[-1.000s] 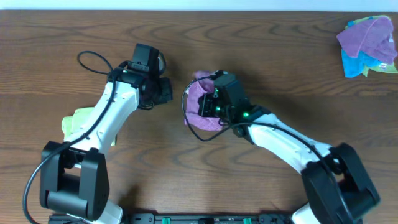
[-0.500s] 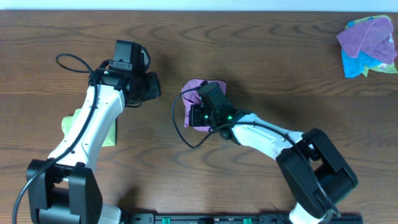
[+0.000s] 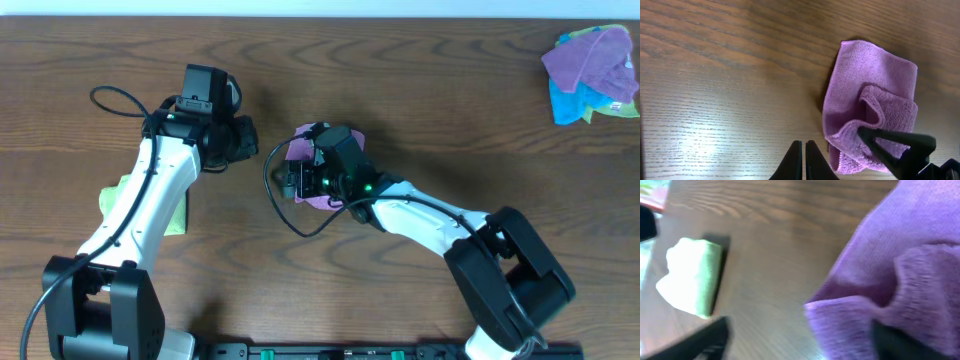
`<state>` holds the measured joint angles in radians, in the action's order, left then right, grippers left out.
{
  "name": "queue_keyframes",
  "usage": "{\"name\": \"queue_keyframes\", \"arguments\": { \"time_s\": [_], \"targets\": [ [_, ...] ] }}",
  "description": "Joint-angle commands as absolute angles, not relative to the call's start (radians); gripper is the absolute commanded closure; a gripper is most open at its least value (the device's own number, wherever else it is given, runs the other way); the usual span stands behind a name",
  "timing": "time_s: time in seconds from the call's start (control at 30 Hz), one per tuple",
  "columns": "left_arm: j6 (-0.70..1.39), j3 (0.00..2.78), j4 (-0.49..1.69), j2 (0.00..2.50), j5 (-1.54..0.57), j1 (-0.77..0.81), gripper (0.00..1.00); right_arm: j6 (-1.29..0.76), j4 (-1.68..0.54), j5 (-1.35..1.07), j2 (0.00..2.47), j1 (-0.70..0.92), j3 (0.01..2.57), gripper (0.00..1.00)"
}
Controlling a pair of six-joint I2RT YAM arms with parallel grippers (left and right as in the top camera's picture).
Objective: Fold the cloth
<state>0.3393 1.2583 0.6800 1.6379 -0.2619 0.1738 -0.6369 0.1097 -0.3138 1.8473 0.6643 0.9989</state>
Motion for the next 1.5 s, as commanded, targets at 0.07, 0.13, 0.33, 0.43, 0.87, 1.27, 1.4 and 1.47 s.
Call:
{"name": "queue_keyframes", "arguments": {
  "time_s": [0.07,0.13,0.33,0.43,0.87,1.27,1.4,1.47],
  "targets": [
    [0.328,1.254,0.684,1.618,-0.252,0.168,0.94,-0.634,0.097,-0.348,1.771,0.668,1.027,0.01],
    [0.328,1.254,0.684,1.618,-0.253,0.168,0.94,-0.623,0.062,-0.315,1.717,0.658,1.027,0.01],
    [0.329,1.254,0.684,1.615,-0.258,0.168,0.94,-0.466,-0.164,-0.248,1.497,0.601,1.027,0.01],
    [0.329,1.254,0.684,1.613,-0.266,0.169,0.94,-0.399,-0.281,-0.22,1.394,0.57,1.027,0.01],
    [0.334,1.254,0.696,1.61,-0.402,0.169,0.94,-0.353,-0.763,-0.064,0.992,0.518,1.025,0.01],
    [0.375,1.254,0.722,1.547,-0.477,0.169,0.94,-0.524,-0.799,0.026,0.324,0.517,0.6,0.01],
    [0.428,1.254,0.723,1.535,-0.552,0.169,0.94,-0.523,-0.781,0.076,0.14,0.517,0.495,0.01],
    [0.455,1.254,0.727,1.528,-0.575,0.169,0.94,-0.523,-0.781,0.093,0.078,0.517,0.456,0.01]
  ]
}}
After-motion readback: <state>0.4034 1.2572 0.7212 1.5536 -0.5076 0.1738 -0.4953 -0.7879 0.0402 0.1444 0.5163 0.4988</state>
